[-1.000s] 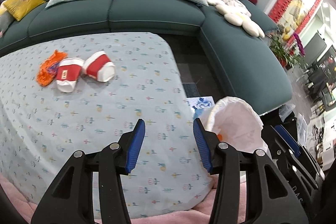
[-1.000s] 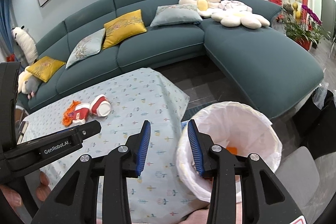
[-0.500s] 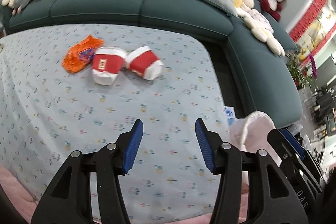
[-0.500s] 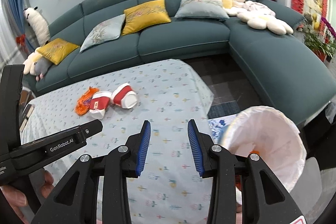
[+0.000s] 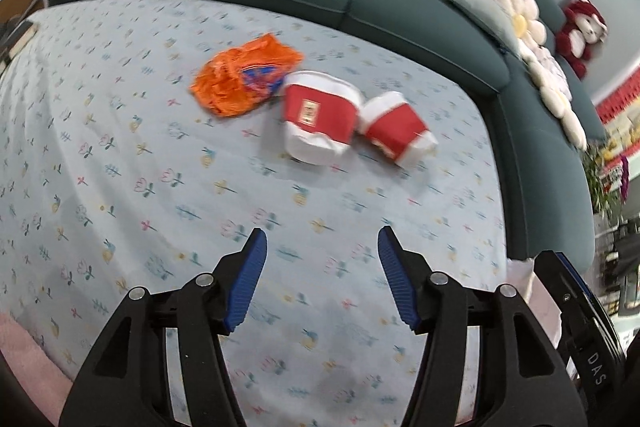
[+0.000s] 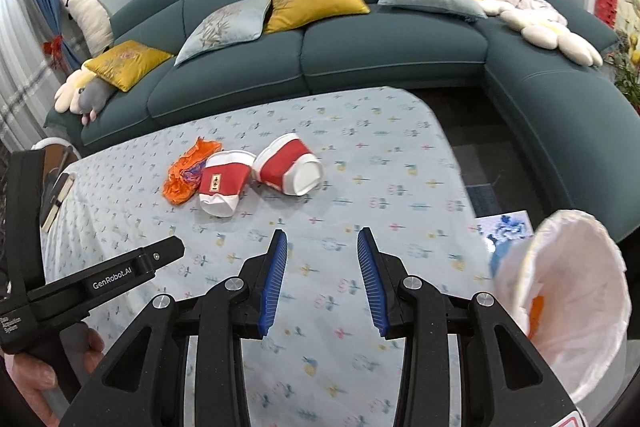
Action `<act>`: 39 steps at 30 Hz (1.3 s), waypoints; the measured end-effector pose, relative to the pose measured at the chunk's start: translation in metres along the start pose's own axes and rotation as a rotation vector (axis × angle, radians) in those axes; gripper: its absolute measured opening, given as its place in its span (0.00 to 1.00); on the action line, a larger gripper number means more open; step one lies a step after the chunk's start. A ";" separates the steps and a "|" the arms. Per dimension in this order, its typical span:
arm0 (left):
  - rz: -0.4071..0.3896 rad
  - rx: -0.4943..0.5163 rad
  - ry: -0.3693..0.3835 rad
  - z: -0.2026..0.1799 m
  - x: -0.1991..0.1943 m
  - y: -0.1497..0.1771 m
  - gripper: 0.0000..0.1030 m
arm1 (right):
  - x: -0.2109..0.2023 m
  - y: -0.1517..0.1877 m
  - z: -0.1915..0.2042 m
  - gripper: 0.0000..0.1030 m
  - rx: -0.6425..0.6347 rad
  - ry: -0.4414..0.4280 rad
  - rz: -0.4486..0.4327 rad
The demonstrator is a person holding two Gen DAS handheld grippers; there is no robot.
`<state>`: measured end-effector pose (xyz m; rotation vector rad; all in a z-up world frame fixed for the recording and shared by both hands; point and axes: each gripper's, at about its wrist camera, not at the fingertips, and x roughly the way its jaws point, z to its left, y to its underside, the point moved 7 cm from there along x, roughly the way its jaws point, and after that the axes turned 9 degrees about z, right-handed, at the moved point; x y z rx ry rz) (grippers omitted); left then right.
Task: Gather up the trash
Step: 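Move both tools back over the table toward the two red paper cups, then grasp a red paper cup rim with the left tool while the right tool grasps the other cup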
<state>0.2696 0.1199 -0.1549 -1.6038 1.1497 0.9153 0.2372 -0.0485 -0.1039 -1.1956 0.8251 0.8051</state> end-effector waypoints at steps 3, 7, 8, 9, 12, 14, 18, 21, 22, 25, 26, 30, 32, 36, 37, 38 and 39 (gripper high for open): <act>0.014 -0.035 0.003 0.015 0.012 -0.015 0.53 | 0.021 -0.012 0.009 0.35 0.006 -0.012 0.018; 0.028 -0.063 0.013 0.025 0.028 -0.038 0.54 | 0.049 -0.030 0.016 0.35 0.030 -0.027 0.034; 0.032 -0.068 0.017 0.027 0.032 -0.043 0.54 | 0.054 -0.034 0.016 0.35 0.039 -0.032 0.038; 0.035 -0.072 0.021 0.027 0.036 -0.050 0.54 | 0.061 -0.039 0.016 0.35 0.048 -0.040 0.043; 0.040 -0.078 0.031 0.028 0.048 -0.069 0.54 | 0.083 -0.052 0.018 0.35 0.070 -0.045 0.059; 0.047 -0.075 0.030 0.027 0.057 -0.079 0.54 | 0.096 -0.058 0.018 0.35 0.084 -0.047 0.069; 0.073 -0.077 0.025 0.026 0.080 -0.095 0.54 | 0.124 -0.066 0.015 0.35 0.131 -0.067 0.102; 0.089 -0.084 0.033 0.026 0.093 -0.100 0.54 | 0.138 -0.068 0.012 0.35 0.161 -0.080 0.121; 0.093 -0.085 0.038 0.025 0.095 -0.100 0.54 | 0.141 -0.068 0.012 0.35 0.167 -0.086 0.124; 0.111 -0.082 0.054 0.022 0.103 -0.100 0.49 | 0.150 -0.068 0.013 0.35 0.178 -0.103 0.137; 0.116 -0.083 0.068 0.020 0.105 -0.099 0.48 | 0.152 -0.069 0.013 0.35 0.179 -0.108 0.140; 0.134 -0.082 0.124 0.013 0.106 -0.094 0.27 | 0.157 -0.070 0.018 0.19 0.171 -0.122 0.144; 0.129 -0.075 0.129 0.010 0.104 -0.091 0.24 | 0.159 -0.068 0.019 0.07 0.169 -0.129 0.157; 0.133 -0.047 0.133 0.005 0.097 -0.080 0.22 | 0.150 -0.062 0.018 0.05 0.162 -0.124 0.143; 0.132 -0.043 0.135 0.004 0.094 -0.077 0.22 | 0.147 -0.060 0.018 0.05 0.155 -0.120 0.138; 0.130 -0.039 0.135 0.003 0.090 -0.073 0.22 | 0.143 -0.058 0.018 0.04 0.149 -0.118 0.135; 0.129 -0.038 0.135 0.003 0.086 -0.069 0.22 | 0.139 -0.057 0.017 0.04 0.143 -0.115 0.132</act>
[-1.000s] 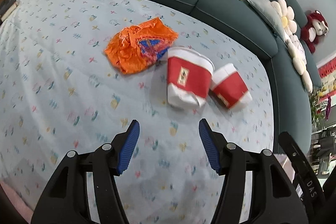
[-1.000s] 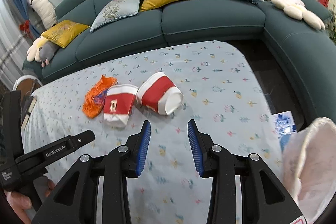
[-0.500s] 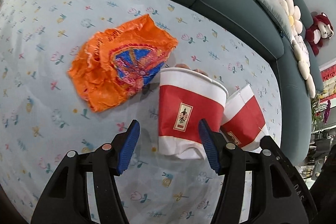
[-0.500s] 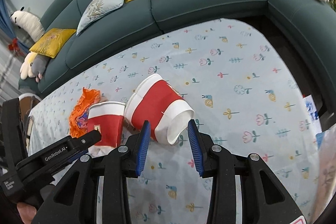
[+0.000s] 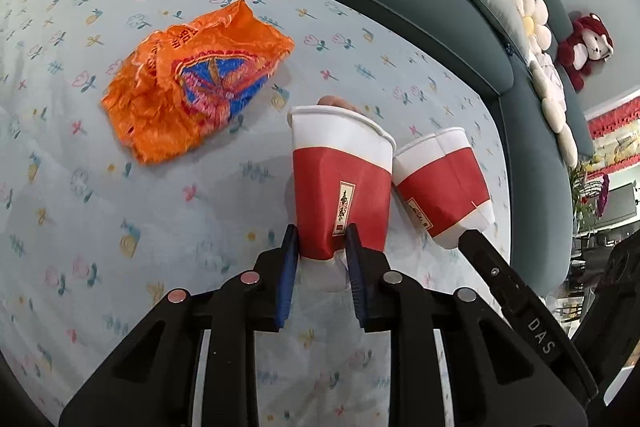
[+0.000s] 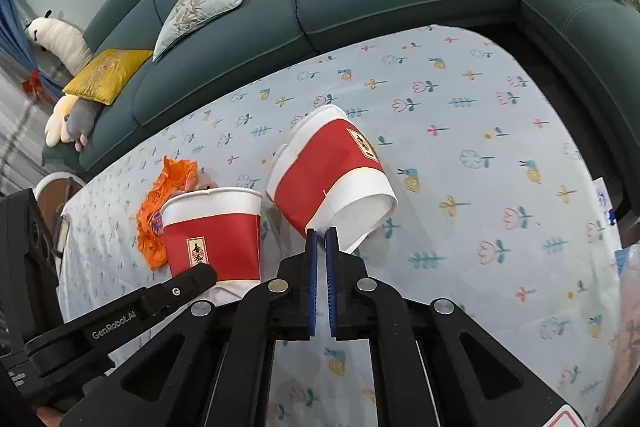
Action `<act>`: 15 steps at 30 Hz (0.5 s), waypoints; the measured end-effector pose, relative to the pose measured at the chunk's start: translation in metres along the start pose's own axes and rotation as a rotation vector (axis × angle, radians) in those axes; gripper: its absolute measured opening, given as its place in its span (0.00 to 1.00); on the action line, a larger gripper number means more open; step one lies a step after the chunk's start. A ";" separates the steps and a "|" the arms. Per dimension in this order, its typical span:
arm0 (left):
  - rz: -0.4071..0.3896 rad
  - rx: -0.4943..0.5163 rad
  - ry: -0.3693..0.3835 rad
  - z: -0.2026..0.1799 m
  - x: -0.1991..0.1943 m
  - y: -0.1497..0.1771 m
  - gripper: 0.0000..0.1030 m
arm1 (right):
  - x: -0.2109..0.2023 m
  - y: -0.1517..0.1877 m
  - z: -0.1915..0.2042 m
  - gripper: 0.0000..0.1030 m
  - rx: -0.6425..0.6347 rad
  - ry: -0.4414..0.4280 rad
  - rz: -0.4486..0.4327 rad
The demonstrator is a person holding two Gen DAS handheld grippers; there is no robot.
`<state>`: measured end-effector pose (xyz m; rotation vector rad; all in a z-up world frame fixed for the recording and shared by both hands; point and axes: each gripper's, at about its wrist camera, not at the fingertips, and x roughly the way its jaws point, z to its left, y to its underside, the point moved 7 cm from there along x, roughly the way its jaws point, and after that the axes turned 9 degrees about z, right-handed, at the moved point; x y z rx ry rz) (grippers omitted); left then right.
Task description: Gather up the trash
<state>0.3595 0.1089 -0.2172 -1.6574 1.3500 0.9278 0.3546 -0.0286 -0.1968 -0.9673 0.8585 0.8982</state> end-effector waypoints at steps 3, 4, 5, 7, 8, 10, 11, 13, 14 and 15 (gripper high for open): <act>-0.003 0.006 0.001 -0.005 -0.011 0.012 0.22 | -0.016 0.009 0.000 0.03 -0.028 0.016 -0.013; -0.001 0.012 -0.001 -0.007 -0.015 0.020 0.22 | -0.023 0.015 0.000 0.03 -0.044 0.027 -0.017; 0.001 0.016 -0.006 -0.008 -0.018 0.024 0.22 | -0.029 0.019 0.000 0.02 -0.055 0.033 -0.018; 0.008 0.033 -0.016 -0.010 -0.024 0.037 0.22 | -0.040 0.028 0.000 0.02 -0.075 0.040 -0.020; 0.010 0.041 -0.023 -0.011 -0.028 0.045 0.22 | -0.047 0.033 0.000 0.02 -0.083 0.041 -0.024; 0.017 0.062 -0.020 -0.015 -0.034 0.060 0.22 | -0.061 0.045 0.000 0.02 -0.090 0.033 -0.031; 0.021 0.074 -0.021 -0.017 -0.036 0.066 0.22 | -0.067 0.051 0.000 0.02 -0.091 0.029 -0.033; 0.028 0.112 -0.033 -0.022 -0.040 0.082 0.22 | -0.079 0.066 -0.002 0.02 -0.100 0.028 -0.037; 0.034 0.136 -0.038 -0.023 -0.042 0.092 0.22 | -0.085 0.076 -0.005 0.02 -0.097 0.025 -0.033; 0.039 0.147 -0.044 -0.023 -0.045 0.102 0.22 | -0.088 0.082 -0.008 0.02 -0.095 0.022 -0.030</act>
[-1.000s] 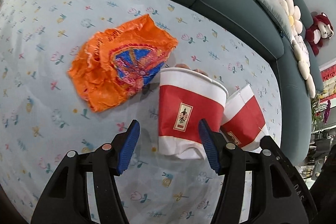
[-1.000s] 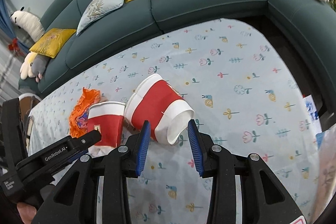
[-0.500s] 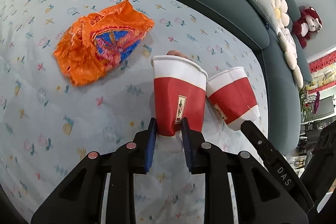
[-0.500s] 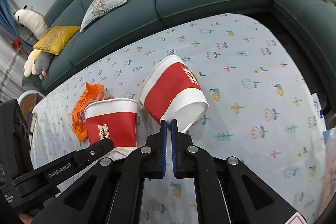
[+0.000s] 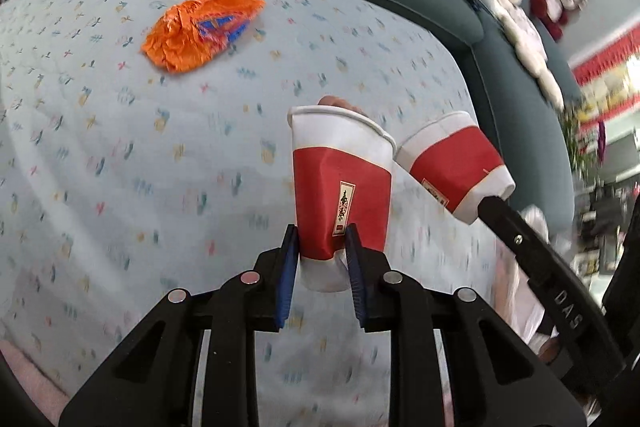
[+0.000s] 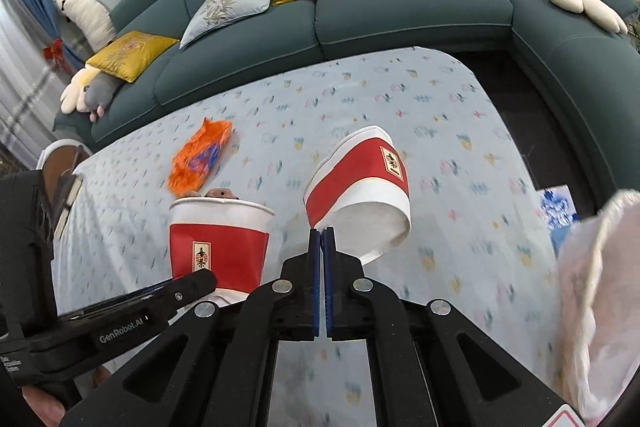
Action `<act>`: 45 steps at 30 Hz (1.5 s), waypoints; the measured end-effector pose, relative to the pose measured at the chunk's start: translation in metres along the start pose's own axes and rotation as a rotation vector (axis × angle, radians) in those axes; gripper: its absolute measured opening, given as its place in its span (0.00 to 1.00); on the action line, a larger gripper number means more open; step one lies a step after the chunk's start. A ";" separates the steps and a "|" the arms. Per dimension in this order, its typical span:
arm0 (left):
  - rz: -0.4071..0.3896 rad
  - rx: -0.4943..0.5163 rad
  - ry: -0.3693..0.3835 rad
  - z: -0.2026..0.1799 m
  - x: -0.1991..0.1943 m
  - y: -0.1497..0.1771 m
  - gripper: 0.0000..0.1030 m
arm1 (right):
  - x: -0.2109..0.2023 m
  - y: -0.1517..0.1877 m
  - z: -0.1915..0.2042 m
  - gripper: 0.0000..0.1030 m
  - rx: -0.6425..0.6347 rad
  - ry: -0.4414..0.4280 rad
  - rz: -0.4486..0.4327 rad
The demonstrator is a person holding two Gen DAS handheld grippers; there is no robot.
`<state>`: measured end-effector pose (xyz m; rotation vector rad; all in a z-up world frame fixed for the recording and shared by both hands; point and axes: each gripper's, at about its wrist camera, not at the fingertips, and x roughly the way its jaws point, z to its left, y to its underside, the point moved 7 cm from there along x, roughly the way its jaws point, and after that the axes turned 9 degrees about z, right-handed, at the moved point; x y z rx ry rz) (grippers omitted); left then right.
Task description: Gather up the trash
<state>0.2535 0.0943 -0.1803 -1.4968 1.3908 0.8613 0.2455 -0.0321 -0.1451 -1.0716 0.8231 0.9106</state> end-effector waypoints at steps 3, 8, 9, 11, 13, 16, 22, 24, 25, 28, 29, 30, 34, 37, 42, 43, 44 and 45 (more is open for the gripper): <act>0.016 0.021 0.005 -0.002 -0.004 0.026 0.22 | -0.011 0.026 -0.009 0.02 0.016 -0.007 0.019; 0.022 0.049 -0.014 -0.006 -0.007 0.060 0.22 | -0.020 0.070 -0.020 0.02 0.040 -0.018 0.062; 0.023 0.054 -0.017 -0.008 -0.007 0.065 0.22 | -0.022 0.080 -0.022 0.02 0.044 -0.023 0.074; 0.027 0.070 -0.021 -0.011 -0.008 0.077 0.22 | -0.024 0.094 -0.024 0.03 0.046 -0.033 0.099; 0.033 0.082 -0.025 -0.013 -0.008 0.087 0.22 | -0.029 0.106 -0.025 0.08 0.058 -0.045 0.107; 0.040 0.097 -0.028 -0.015 -0.008 0.099 0.22 | -0.042 0.114 -0.024 0.17 0.067 -0.053 0.095; 0.038 0.117 -0.020 -0.019 -0.012 0.112 0.22 | -0.063 0.107 -0.010 0.21 0.040 -0.089 0.049; 0.030 0.142 -0.007 -0.023 -0.016 0.114 0.22 | -0.062 0.101 -0.003 0.21 0.032 -0.109 0.050; 0.026 0.159 0.002 -0.026 -0.018 0.116 0.22 | -0.061 0.097 0.000 0.21 0.034 -0.129 0.052; 0.013 0.221 0.026 -0.035 -0.024 0.119 0.22 | -0.060 0.089 0.008 0.21 0.050 -0.194 0.057; 0.009 0.242 0.036 -0.038 -0.027 0.121 0.22 | -0.061 0.086 0.011 0.21 0.056 -0.215 0.057; 0.006 0.260 0.045 -0.040 -0.029 0.122 0.22 | -0.061 0.084 0.011 0.21 0.060 -0.225 0.056; 0.001 0.348 0.077 -0.050 -0.034 0.128 0.22 | -0.063 0.075 0.009 0.21 0.094 -0.276 0.057; -0.011 0.392 0.088 -0.055 -0.036 0.131 0.22 | -0.060 0.072 0.007 0.21 0.101 -0.290 0.075; -0.026 0.454 0.087 -0.065 -0.037 0.136 0.22 | -0.062 0.075 0.003 0.18 0.109 -0.332 0.091; -0.026 0.457 0.084 -0.065 -0.036 0.136 0.22 | -0.063 0.076 0.003 0.15 0.109 -0.337 0.091; -0.023 0.458 0.086 -0.066 -0.035 0.136 0.22 | -0.064 0.076 0.002 0.07 0.104 -0.344 0.092; -0.022 0.456 0.085 -0.067 -0.034 0.136 0.22 | -0.065 0.077 0.001 0.01 0.100 -0.344 0.091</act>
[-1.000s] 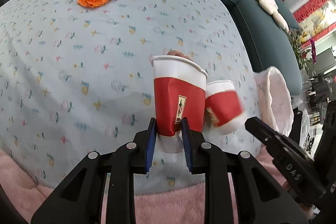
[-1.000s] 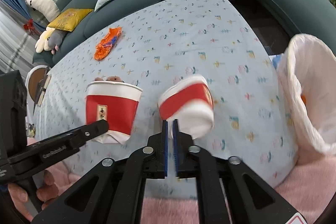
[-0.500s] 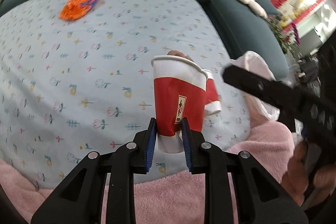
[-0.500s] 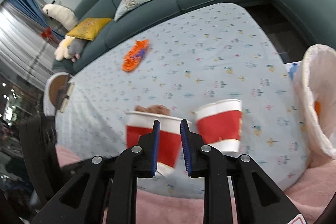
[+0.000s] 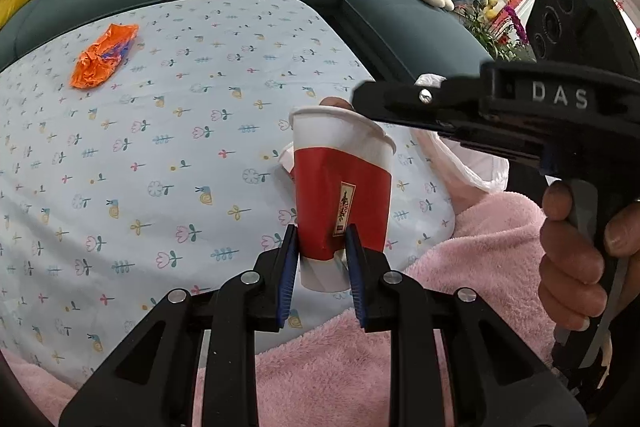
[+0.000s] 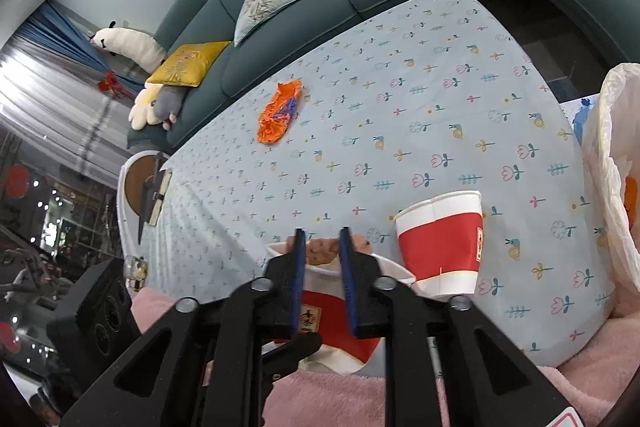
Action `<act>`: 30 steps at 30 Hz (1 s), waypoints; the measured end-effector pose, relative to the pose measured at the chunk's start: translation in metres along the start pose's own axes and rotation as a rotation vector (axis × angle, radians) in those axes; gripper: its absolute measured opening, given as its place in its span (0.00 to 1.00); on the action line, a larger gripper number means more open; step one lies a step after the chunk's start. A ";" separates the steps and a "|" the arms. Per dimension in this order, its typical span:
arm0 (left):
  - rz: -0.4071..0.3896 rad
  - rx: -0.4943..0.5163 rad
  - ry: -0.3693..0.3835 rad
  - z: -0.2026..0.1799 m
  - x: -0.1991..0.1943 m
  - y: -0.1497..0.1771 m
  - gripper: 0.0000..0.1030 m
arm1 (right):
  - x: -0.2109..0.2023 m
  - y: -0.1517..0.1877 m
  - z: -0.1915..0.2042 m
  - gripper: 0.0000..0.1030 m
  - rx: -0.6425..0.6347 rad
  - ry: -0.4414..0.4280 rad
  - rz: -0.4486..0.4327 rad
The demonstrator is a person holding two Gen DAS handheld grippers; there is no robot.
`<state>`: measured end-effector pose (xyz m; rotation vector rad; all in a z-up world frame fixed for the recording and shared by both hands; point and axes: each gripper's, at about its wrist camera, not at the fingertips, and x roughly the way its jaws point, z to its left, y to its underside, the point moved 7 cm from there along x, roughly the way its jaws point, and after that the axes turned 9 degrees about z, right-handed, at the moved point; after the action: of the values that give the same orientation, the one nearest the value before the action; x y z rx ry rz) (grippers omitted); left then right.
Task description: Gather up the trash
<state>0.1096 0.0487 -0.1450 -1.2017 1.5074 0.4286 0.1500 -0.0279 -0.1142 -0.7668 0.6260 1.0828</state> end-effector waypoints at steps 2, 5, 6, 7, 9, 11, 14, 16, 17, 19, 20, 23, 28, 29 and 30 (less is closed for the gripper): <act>0.000 -0.004 0.000 0.000 0.001 -0.001 0.22 | -0.003 0.001 -0.001 0.01 -0.012 0.014 -0.013; 0.005 -0.005 -0.005 0.000 0.002 -0.001 0.22 | -0.011 0.002 -0.004 0.01 -0.010 0.035 -0.040; 0.009 -0.004 -0.009 -0.001 0.003 -0.001 0.22 | -0.014 0.001 -0.007 0.01 -0.005 0.042 -0.051; 0.013 -0.004 -0.012 0.000 0.004 -0.001 0.22 | -0.018 -0.001 -0.011 0.01 0.001 0.052 -0.066; 0.016 0.000 -0.009 -0.002 0.005 -0.001 0.22 | -0.025 -0.003 -0.016 0.01 0.013 0.056 -0.076; 0.013 0.014 -0.011 -0.007 0.004 -0.001 0.22 | -0.028 -0.005 -0.018 0.02 0.014 0.062 -0.073; 0.012 0.025 -0.011 -0.012 0.004 -0.001 0.23 | -0.025 -0.006 -0.024 0.19 0.050 0.042 -0.040; 0.011 0.033 -0.012 -0.015 0.003 -0.001 0.23 | -0.025 -0.006 -0.025 0.33 0.062 0.027 -0.040; 0.010 0.037 -0.012 -0.016 0.003 -0.001 0.23 | -0.024 -0.005 -0.025 0.34 0.064 0.024 -0.039; 0.009 0.047 -0.011 -0.019 0.002 -0.002 0.23 | -0.020 -0.004 -0.025 0.34 0.066 0.013 -0.027; 0.008 0.052 -0.008 -0.021 0.002 -0.002 0.23 | -0.019 -0.003 -0.026 0.33 0.069 0.006 -0.023; 0.006 0.063 -0.003 -0.026 0.002 -0.003 0.23 | -0.012 0.000 -0.028 0.02 0.065 0.014 -0.005; 0.017 0.058 -0.013 -0.027 0.005 -0.005 0.23 | -0.023 -0.002 -0.040 0.01 0.086 0.054 -0.057; 0.022 0.054 -0.018 -0.027 0.006 -0.005 0.23 | -0.027 -0.003 -0.042 0.01 0.089 0.064 -0.072; 0.028 0.050 -0.024 -0.026 0.008 -0.006 0.23 | -0.030 -0.004 -0.044 0.01 0.090 0.073 -0.083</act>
<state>0.1019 0.0224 -0.1416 -1.1340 1.5073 0.4198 0.1400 -0.0809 -0.1161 -0.7502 0.6946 0.9473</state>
